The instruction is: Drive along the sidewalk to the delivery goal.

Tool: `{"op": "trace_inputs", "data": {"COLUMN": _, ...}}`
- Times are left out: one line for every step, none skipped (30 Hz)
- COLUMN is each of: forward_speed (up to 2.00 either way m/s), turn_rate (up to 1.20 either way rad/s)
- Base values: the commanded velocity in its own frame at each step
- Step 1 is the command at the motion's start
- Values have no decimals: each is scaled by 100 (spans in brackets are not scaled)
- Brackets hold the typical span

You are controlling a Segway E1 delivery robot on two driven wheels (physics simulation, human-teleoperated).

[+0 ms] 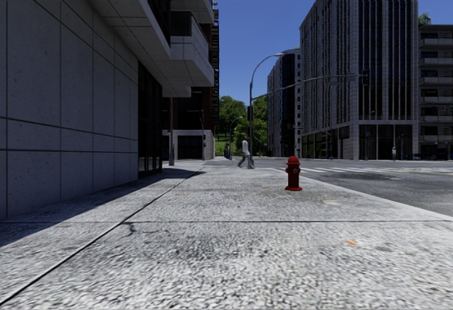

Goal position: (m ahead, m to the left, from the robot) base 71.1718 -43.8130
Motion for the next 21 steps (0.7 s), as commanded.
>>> {"op": "trace_inputs", "data": {"forward_speed": 200, "turn_rate": 0}}
{"op": "trace_inputs", "data": {"forward_speed": 200, "turn_rate": 0}}
{"op": "trace_inputs", "data": {"forward_speed": 200, "turn_rate": 0}}
{"op": "trace_inputs", "data": {"forward_speed": 200, "turn_rate": 0}}
{"op": "trace_inputs", "data": {"forward_speed": 200, "turn_rate": 0}}
{"op": "trace_inputs", "data": {"forward_speed": 200, "turn_rate": 6}}
{"op": "trace_inputs", "data": {"forward_speed": 200, "turn_rate": 15}}
{"op": "trace_inputs", "data": {"forward_speed": 200, "turn_rate": 21}}
{"op": "trace_inputs", "data": {"forward_speed": 200, "turn_rate": 22}}
{"op": "trace_inputs", "data": {"forward_speed": 200, "turn_rate": 23}}
{"op": "trace_inputs", "data": {"forward_speed": 200, "turn_rate": 23}}
{"op": "trace_inputs", "data": {"forward_speed": 200, "turn_rate": 23}}
{"op": "trace_inputs", "data": {"forward_speed": 200, "turn_rate": 23}}
{"op": "trace_inputs", "data": {"forward_speed": 200, "turn_rate": 23}}
{"op": "trace_inputs", "data": {"forward_speed": 200, "turn_rate": 23}}
{"op": "trace_inputs", "data": {"forward_speed": 200, "turn_rate": 23}}
{"op": "trace_inputs", "data": {"forward_speed": 200, "turn_rate": 23}}
{"op": "trace_inputs", "data": {"forward_speed": 200, "turn_rate": 23}}
{"op": "trace_inputs", "data": {"forward_speed": 200, "turn_rate": 23}}
{"op": "trace_inputs", "data": {"forward_speed": 200, "turn_rate": 23}}
{"op": "trace_inputs", "data": {"forward_speed": 200, "turn_rate": 23}}
